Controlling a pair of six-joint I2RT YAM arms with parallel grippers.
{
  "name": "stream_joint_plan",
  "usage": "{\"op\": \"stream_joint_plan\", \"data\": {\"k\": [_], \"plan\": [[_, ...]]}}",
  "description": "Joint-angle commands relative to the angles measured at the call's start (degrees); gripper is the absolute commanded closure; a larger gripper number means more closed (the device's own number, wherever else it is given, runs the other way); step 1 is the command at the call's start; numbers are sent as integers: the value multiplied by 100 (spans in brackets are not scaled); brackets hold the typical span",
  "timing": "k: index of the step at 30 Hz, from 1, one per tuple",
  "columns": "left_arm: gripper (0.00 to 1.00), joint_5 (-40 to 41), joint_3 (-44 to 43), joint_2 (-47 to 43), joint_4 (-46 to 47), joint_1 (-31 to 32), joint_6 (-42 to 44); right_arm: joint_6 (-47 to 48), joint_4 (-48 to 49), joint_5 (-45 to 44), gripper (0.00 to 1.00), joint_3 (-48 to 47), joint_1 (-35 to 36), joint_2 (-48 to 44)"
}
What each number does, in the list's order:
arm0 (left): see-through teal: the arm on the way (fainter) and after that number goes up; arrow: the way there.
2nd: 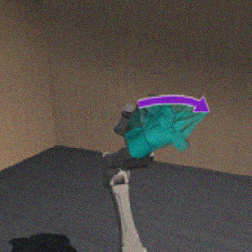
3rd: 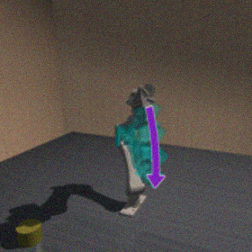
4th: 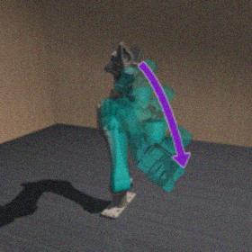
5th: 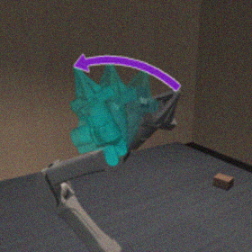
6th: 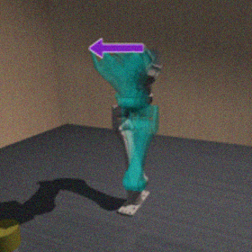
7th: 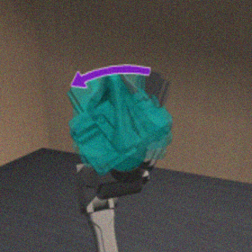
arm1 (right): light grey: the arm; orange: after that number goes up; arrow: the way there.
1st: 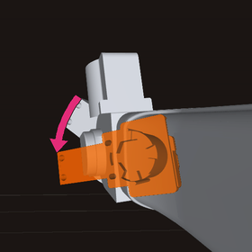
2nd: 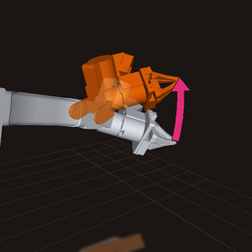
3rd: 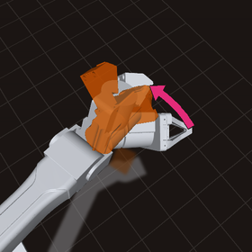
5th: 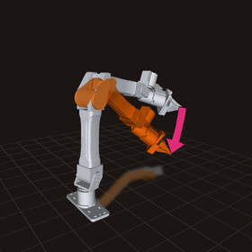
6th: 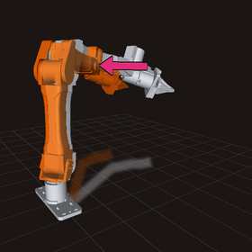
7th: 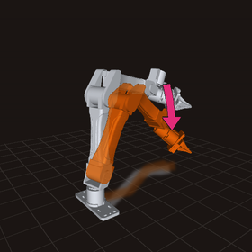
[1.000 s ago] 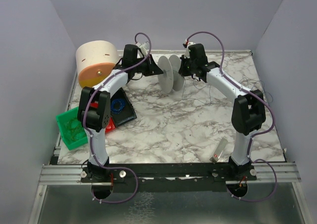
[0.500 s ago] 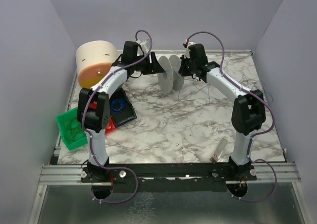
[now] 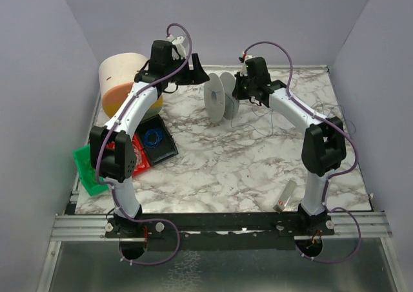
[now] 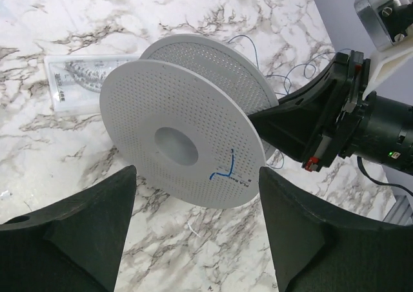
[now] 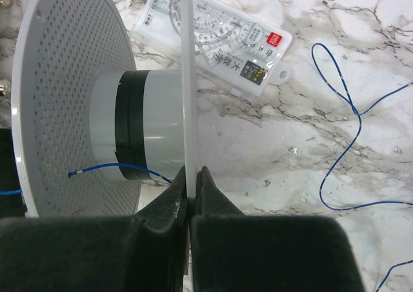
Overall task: Wrap the cables
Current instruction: Wrap the cable around the cable reel.
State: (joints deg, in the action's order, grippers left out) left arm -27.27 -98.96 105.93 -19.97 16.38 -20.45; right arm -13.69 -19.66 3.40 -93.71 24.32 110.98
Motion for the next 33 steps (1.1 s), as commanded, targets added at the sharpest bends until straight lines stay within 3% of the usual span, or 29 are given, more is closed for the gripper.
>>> {"op": "stream_joint_plan", "data": {"k": [1, 4, 9, 11, 16, 23, 33], "plan": [[23, 131, -153, 24, -269, 67, 7, -143, 35, 114, 99, -116, 16, -115], [22, 333, -352, -44, -311, 176, 71, -203, 20, 23, 99, -129, 14, -102], [22, 2307, -1012, -5, -1079, 1088, 769, -353, -21, 54, 99, -189, 14, -52], [22, 2754, -1042, -33, -1070, 1392, 851, -387, -4, 54, 100, -169, 23, -66], [22, 2968, -800, -91, -648, 1691, 600, -455, 30, 51, 99, -126, 19, -69], [22, 4359, -677, 289, -605, 2017, 332, -496, 100, 69, 100, -33, 21, -154], [23, 4521, -1035, 691, -611, 2109, 230, -525, 112, 82, 99, -15, 21, -162]]}}
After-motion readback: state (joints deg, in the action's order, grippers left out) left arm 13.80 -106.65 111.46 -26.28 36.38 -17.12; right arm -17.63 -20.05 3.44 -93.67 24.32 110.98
